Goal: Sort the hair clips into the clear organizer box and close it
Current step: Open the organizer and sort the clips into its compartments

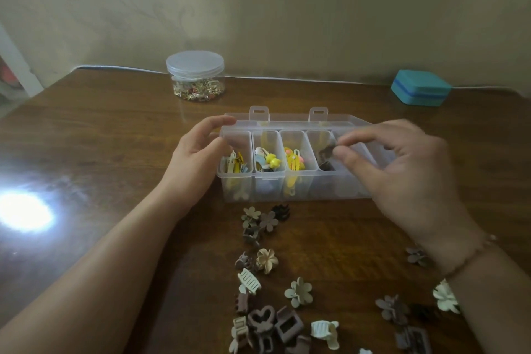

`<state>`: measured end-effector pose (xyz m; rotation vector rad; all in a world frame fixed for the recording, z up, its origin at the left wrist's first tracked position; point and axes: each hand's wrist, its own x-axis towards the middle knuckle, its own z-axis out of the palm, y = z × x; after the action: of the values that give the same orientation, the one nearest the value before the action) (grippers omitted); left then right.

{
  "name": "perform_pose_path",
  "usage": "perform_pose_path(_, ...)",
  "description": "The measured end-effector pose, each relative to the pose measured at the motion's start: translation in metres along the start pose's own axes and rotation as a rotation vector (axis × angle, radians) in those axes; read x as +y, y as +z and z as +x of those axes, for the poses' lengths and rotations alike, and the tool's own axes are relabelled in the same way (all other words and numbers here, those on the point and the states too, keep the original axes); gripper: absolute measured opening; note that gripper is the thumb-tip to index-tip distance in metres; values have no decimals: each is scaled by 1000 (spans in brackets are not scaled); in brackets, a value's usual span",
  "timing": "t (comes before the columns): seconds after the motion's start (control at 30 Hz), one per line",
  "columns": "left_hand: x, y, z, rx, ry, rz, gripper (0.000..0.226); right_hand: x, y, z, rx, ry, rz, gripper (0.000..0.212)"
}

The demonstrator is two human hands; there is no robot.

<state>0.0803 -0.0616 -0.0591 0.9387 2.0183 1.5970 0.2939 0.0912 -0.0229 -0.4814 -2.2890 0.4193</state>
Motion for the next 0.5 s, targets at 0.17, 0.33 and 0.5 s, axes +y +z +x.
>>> perform_pose_path(0.17, 0, 1, 0, 7, 9, -9, 53, 4, 3, 1, -128, -5, -69, 25)
perform_pose_path(0.33, -1, 1, 0, 2, 11, -19, 57, -11, -10, -1, -169, -179, 68, 17)
perform_pose_path(0.5, 1, 1, 0, -2, 7, -17, 55, -26, -9, -10, -757, -432, 68, 24)
